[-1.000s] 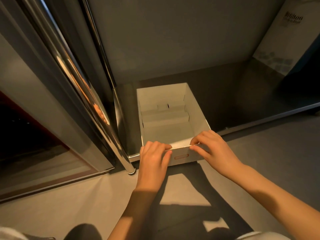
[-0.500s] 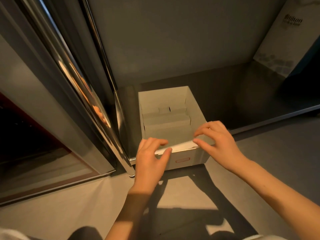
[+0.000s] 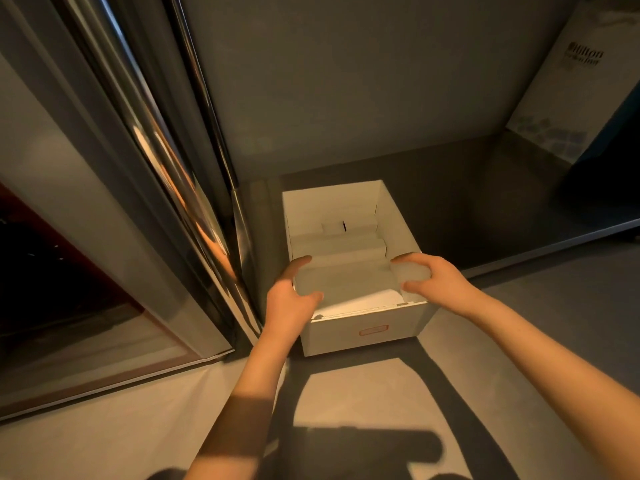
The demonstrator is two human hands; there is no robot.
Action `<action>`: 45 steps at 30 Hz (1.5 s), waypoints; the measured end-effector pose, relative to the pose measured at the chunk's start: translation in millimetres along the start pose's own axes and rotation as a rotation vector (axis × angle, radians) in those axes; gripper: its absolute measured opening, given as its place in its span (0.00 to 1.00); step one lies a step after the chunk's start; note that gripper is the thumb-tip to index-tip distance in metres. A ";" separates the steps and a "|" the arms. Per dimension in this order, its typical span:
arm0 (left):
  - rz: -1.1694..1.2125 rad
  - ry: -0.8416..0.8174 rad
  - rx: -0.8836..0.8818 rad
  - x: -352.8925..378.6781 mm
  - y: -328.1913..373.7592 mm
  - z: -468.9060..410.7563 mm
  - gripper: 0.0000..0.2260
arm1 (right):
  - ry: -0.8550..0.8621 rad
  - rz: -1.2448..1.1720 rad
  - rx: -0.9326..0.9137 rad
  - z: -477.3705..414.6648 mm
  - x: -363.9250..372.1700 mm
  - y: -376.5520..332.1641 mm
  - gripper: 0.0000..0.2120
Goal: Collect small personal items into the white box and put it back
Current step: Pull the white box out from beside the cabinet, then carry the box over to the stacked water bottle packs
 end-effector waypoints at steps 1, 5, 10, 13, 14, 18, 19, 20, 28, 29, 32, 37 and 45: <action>-0.011 -0.002 0.003 -0.3 -0.8 1.3 0.28 | -0.001 0.000 0.002 0.8 1.0 1.7 0.24; -0.027 0.025 0.031 1.5 -1.1 7.9 0.30 | 0.021 -0.004 0.006 11.6 3.3 9.7 0.33; -0.015 -0.042 0.026 16.4 13.6 19.9 0.30 | 0.111 -0.041 0.140 42.6 -13.5 23.8 0.36; -0.059 -0.108 -0.001 27.6 37.3 32.1 0.31 | 0.103 -0.097 0.224 75.9 -32.1 23.4 0.38; -0.064 -0.132 -0.004 30.1 49.4 38.0 0.31 | 0.101 -0.127 0.271 88.4 -40.0 22.5 0.38; -0.083 -0.232 0.044 40.2 110.0 63.0 0.31 | 0.119 -0.244 0.445 138.5 -84.9 10.8 0.37; -0.139 -0.243 0.068 42.7 120.4 68.7 0.32 | 0.120 -0.259 0.468 151.9 -92.5 7.1 0.37; -0.190 -0.276 0.077 47.9 133.2 73.9 0.33 | 0.130 -0.264 0.505 168.7 -103.9 3.3 0.36; -0.295 -0.550 -0.074 76.3 250.6 139.7 0.33 | 0.250 -0.155 0.770 301.1 -195.6 -31.9 0.40; -0.280 -0.574 -0.082 76.7 268.4 150.4 0.32 | 0.265 -0.162 0.791 318.2 -209.8 -42.3 0.40; -0.264 -0.644 -0.050 72.1 331.6 181.7 0.32 | 0.339 -0.215 0.836 369.6 -257.4 -83.0 0.38; -0.258 -0.716 -0.024 54.5 445.3 226.4 0.32 | 0.445 -0.282 0.881 438.0 -342.4 -157.6 0.38; -0.285 -0.852 0.093 34.2 604.5 273.3 0.32 | 0.567 -0.313 0.933 516.0 -459.4 -255.4 0.40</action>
Point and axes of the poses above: each hand's wrist, its own z-axis away from the middle knuckle, its own x-axis out of the palm, y = z × x, the point moved 7 cm from there along -z, towards the middle knuckle, and after that the axes turned 12 degrees about z, right-handed, at the moved point
